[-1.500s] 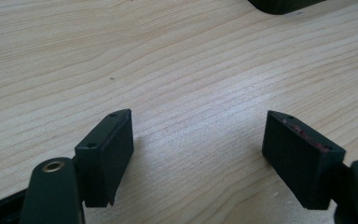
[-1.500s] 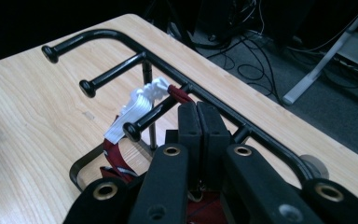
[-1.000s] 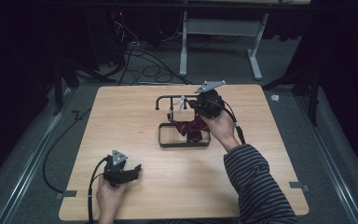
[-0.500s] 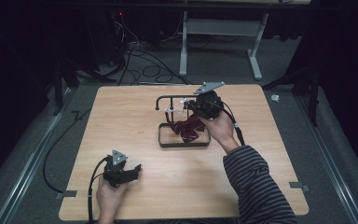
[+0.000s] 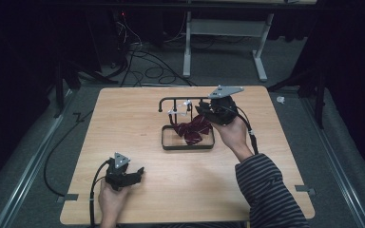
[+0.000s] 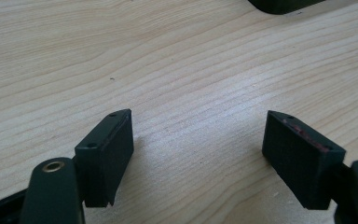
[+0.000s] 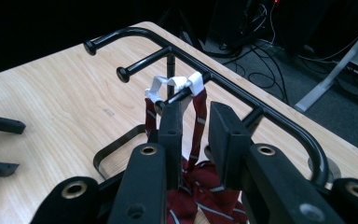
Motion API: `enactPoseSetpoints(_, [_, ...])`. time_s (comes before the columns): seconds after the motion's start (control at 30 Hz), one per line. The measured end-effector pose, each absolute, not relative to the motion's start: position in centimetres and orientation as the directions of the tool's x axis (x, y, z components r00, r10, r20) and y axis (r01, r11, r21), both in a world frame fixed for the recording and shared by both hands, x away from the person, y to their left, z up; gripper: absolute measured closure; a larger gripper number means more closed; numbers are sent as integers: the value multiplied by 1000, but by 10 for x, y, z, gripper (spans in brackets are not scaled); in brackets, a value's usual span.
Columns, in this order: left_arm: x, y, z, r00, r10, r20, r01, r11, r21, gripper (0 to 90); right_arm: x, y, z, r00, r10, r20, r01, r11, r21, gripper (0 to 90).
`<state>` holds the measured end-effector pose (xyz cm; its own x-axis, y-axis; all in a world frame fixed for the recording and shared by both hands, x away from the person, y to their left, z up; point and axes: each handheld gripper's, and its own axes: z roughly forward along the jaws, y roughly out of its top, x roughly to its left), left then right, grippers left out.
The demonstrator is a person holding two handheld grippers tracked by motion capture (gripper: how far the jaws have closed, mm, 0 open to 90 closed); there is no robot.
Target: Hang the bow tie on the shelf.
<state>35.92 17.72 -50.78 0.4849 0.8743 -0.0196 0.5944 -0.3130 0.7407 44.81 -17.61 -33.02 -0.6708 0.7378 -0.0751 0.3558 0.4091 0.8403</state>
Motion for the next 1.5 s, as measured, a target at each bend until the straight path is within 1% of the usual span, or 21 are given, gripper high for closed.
enactPoseSetpoints(0.17, [359,177,-508,485,874,-20,594,-313,741,252,441,-188,-332,-670,741,-53,362,388,847,752])
enactPoseSetpoints(0.37, [359,177,-508,485,874,-20,594,-313,741,252,428,-214,-337,-649,761,-3,384,330,863,727])
enactPoseSetpoints(0.77, [359,177,-508,485,874,-19,594,-313,741,252,404,-254,-346,-604,796,43,392,250,885,708])
enactPoseSetpoints(1.17, [359,177,-508,485,874,-19,594,-313,741,252,389,-281,-363,-562,823,85,421,196,886,698])
enactPoseSetpoints(1.5, [359,177,-508,484,875,-19,594,-313,741,252,381,-298,-376,-535,840,94,444,185,877,690])
